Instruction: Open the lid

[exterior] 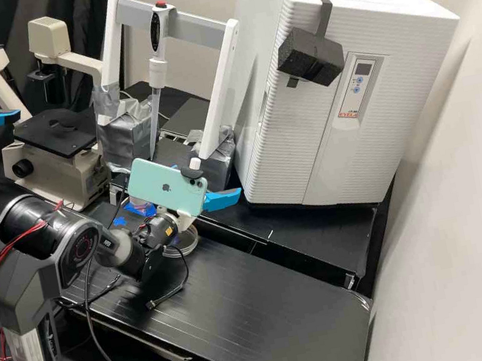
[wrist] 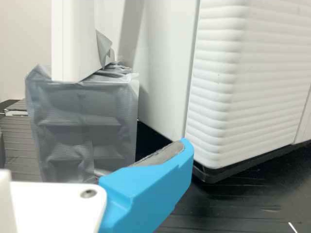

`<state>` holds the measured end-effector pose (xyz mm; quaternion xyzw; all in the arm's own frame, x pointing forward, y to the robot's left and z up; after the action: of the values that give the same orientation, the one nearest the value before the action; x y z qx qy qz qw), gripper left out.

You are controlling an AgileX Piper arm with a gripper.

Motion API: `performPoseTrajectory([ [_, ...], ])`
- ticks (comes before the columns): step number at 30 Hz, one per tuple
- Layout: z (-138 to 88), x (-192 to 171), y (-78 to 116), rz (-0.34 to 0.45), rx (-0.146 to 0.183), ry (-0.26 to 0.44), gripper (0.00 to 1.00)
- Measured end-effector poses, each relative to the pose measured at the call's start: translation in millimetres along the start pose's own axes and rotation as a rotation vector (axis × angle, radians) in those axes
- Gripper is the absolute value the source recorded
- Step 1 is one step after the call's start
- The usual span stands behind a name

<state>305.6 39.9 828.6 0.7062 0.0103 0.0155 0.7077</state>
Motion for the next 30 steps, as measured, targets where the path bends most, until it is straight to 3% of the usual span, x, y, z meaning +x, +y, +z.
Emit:
performPoseTrajectory([
  [11,5.3,-8.9,1.0,-0.002,-0.006,-0.013,1.0],
  [17,14.0,-41.7,13.5,0.045,0.013,0.004,1.0],
  [23,19.1,-90.5,18.7,0.098,0.03,0.08,1.0],
  [30,25.2,-125.2,7.1,0.045,0.02,0.075,1.0],
])
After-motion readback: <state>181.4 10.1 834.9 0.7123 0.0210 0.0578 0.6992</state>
